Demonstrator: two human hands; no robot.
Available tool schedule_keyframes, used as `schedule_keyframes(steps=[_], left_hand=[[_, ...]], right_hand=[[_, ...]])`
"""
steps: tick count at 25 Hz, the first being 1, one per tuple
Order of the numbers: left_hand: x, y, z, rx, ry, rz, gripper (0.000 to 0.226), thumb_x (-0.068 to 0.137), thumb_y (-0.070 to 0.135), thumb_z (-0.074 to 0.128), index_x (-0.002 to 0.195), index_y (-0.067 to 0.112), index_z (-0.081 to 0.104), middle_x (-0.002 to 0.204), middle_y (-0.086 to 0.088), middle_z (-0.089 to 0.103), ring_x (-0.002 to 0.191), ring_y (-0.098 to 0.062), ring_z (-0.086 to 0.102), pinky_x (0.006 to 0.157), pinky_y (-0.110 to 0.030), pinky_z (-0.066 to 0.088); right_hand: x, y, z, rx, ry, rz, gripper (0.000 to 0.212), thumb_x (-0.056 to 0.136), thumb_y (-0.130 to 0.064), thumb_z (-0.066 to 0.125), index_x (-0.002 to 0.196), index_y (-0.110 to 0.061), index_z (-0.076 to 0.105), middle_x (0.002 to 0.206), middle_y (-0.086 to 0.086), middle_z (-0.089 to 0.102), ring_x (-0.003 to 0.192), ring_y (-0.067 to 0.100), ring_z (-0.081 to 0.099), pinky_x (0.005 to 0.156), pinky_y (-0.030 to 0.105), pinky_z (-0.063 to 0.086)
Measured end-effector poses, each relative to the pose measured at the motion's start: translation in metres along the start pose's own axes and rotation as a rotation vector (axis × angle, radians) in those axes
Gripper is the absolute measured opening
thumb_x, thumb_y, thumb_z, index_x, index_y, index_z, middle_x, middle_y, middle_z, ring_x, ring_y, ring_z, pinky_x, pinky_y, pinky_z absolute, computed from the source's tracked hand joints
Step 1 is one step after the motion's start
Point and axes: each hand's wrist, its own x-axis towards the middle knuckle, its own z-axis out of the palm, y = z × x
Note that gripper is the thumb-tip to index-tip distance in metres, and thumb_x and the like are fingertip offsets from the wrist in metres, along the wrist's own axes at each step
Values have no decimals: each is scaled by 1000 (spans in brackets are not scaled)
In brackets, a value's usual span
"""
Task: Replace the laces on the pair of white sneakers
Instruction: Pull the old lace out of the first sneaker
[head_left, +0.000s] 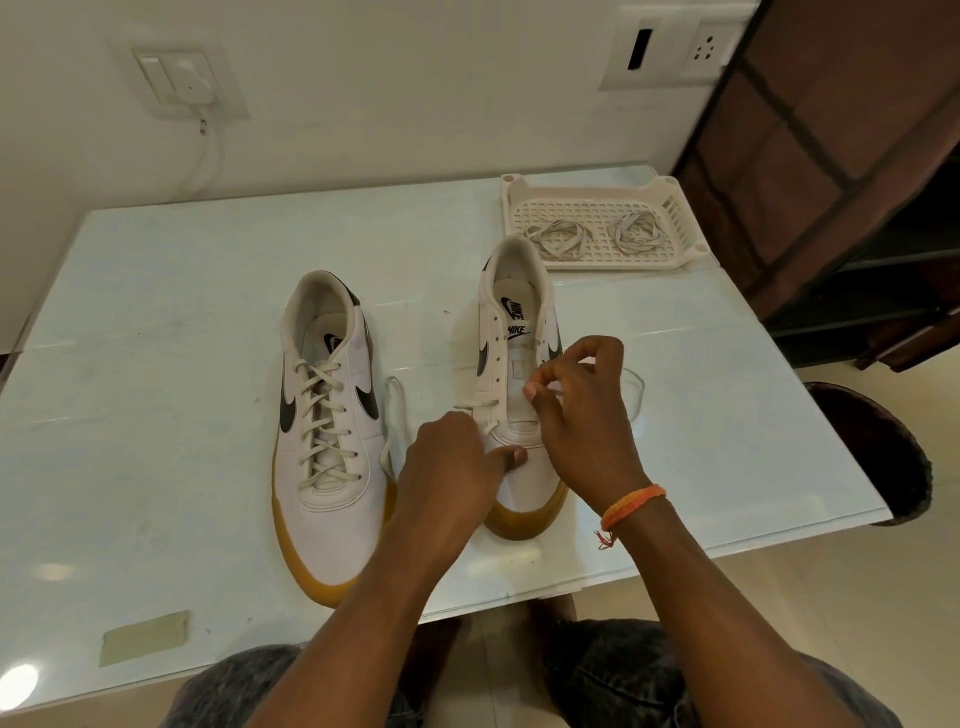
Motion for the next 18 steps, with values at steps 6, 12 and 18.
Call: schedule_keyframes(steps=[6,12,18], left_hand=[[0,-1,4,8,5,14,46,84,57,65,95,13,59,75,6,55,64,-9,52,54,-20,33],[12,-13,-11,-259,248,190,20,96,21,60,114,20,67,110,1,69,99,-15,65,82,-26,49],[35,-25,-12,-15,241,467,9,93,16,63,94,18,72,91,5,65,79,-11,60,69,-25,45]], right_hand=[[7,4,-13,196,228,196,9,93,-10,61,92,-17,56,121,5,35,88,2,48,78,3,41],[-1,8,-5,48,-59,-52,18,92,-15,63,110,-19,64,136,1,32,97,7,56,78,6,44],[-5,8,3,-184,-126,-98,24,90,-17,67,114,-19,66,141,6,35,115,28,55,88,37,55]])
